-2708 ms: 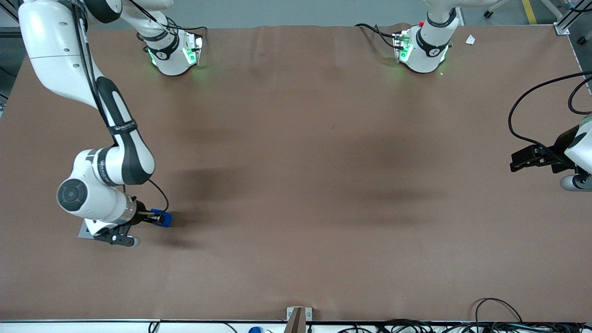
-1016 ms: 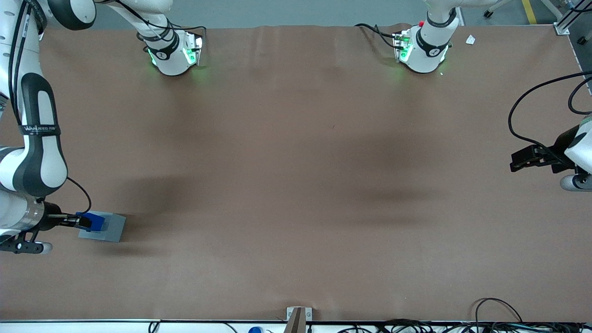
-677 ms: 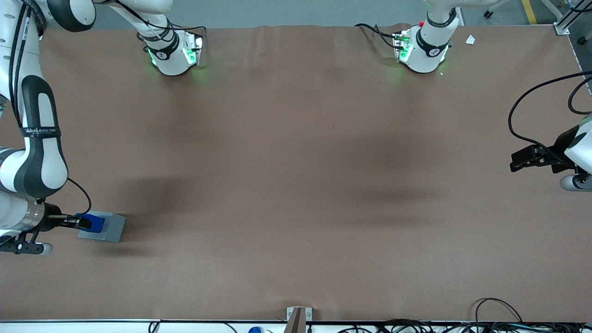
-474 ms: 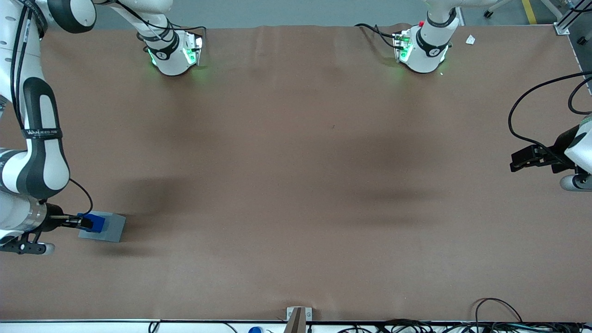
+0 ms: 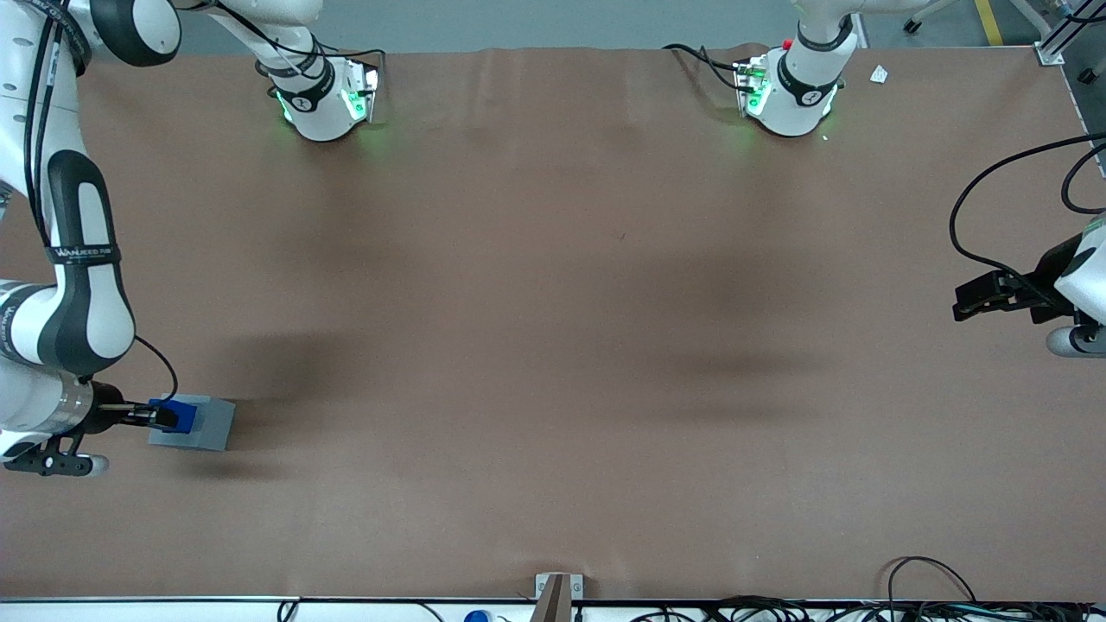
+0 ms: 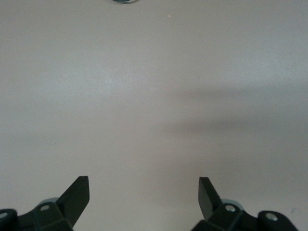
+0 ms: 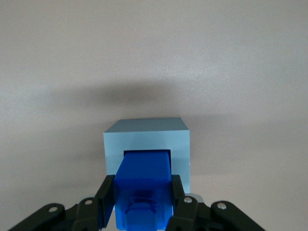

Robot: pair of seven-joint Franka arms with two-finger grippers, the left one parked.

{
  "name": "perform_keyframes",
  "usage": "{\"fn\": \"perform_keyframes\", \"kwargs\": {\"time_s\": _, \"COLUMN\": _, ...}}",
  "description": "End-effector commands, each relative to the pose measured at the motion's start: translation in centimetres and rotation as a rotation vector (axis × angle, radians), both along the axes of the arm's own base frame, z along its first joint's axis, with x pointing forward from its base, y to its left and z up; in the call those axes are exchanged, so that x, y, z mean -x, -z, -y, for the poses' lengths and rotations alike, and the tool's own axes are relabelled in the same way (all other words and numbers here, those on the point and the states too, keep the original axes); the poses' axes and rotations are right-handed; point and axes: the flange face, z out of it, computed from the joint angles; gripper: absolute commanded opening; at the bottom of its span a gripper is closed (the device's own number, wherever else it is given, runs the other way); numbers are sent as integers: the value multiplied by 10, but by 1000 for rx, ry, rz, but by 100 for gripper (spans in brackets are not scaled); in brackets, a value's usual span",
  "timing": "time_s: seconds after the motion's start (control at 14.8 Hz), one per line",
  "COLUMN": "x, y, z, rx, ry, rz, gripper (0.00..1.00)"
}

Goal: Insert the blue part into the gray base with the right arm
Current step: 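Lower the blue cube into the gray base recess and press down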

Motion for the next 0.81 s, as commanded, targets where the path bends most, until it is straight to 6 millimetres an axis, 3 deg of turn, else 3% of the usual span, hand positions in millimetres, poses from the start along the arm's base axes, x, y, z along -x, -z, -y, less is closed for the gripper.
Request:
{"fn": "perform_keyframes", "kwargs": {"time_s": 0.0, "x": -10, "y": 9, "z": 6, "rx": 6, "ry": -6, "rz": 17, "gripper": 22}}
{"fn": "perform_keyframes", "kwargs": {"time_s": 0.07, "x": -11, "y": 12, "z": 5, "rx": 7, "ry": -8, "rz": 22, "gripper": 36}}
{"fn": "perform_keyframes", "kwargs": {"time_s": 0.27, "x": -12, "y": 15, "z": 5, "rx": 6, "ry": -8, "rz": 20, "gripper": 97}}
{"fn": "perform_keyframes", "kwargs": {"time_s": 0.61, "x": -12, "y": -1, "z": 4, "rx": 5, "ry": -7, "rz": 22, "gripper": 100}}
{"fn": "perform_keyframes", "kwargs": {"time_s": 0.74, "x": -12, "y": -30, "z": 1, "rx": 2, "ry": -7, "rz": 26, "gripper": 100}}
